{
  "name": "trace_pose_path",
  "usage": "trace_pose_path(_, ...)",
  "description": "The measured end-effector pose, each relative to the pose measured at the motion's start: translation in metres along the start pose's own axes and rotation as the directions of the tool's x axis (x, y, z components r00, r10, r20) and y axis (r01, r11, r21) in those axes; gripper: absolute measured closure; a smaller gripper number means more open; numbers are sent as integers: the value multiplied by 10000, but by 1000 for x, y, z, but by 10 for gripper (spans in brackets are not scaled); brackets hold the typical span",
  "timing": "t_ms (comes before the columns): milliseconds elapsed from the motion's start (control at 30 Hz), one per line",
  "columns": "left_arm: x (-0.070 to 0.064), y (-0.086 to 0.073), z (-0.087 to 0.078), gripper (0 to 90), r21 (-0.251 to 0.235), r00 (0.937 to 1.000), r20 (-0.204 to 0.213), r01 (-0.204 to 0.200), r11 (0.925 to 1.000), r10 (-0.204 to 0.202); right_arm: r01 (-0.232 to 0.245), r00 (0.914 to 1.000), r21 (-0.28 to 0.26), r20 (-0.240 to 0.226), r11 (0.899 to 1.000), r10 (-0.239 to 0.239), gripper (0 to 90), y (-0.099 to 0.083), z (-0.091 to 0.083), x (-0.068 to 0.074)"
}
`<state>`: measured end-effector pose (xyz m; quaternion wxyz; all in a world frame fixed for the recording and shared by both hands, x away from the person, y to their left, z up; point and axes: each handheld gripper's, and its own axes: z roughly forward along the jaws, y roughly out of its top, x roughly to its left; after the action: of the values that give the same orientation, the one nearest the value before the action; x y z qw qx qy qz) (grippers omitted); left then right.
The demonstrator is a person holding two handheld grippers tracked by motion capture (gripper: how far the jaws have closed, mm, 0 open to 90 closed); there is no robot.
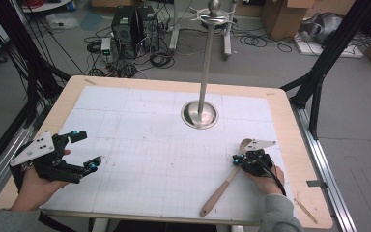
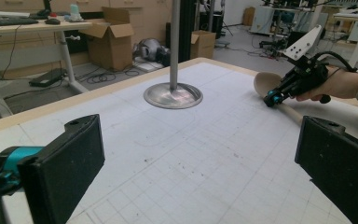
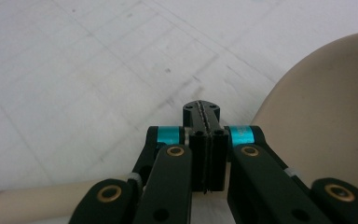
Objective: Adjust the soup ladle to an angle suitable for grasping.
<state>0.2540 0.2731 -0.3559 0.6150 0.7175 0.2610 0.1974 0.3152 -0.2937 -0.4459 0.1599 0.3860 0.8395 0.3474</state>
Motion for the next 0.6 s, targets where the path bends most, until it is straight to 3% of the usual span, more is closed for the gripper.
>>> trace_pose_path(200, -1, 2, 7, 18, 21, 9999, 119, -2, 10000, 2, -385, 9989, 93, 284, 9992, 382, 900, -16, -18, -9)
trace_pose_path(333, -2, 3, 10, 18, -7, 9998, 180, -61, 10000, 62, -782, 9954, -188, 547, 9968, 791, 900, -29, -28, -8)
trace_pose_path(533, -3, 4, 11, 18, 39, 9997, 185, -135, 9999, 134, -810, 9943, -287, 678, 9963, 828, 900, -33, -31, -7)
trace_pose_path(600, -3, 4, 11, 18, 38, 9998, 176, -118, 9999, 117, -592, 9951, -483, 760, 9971, 627, 900, -34, -34, -7)
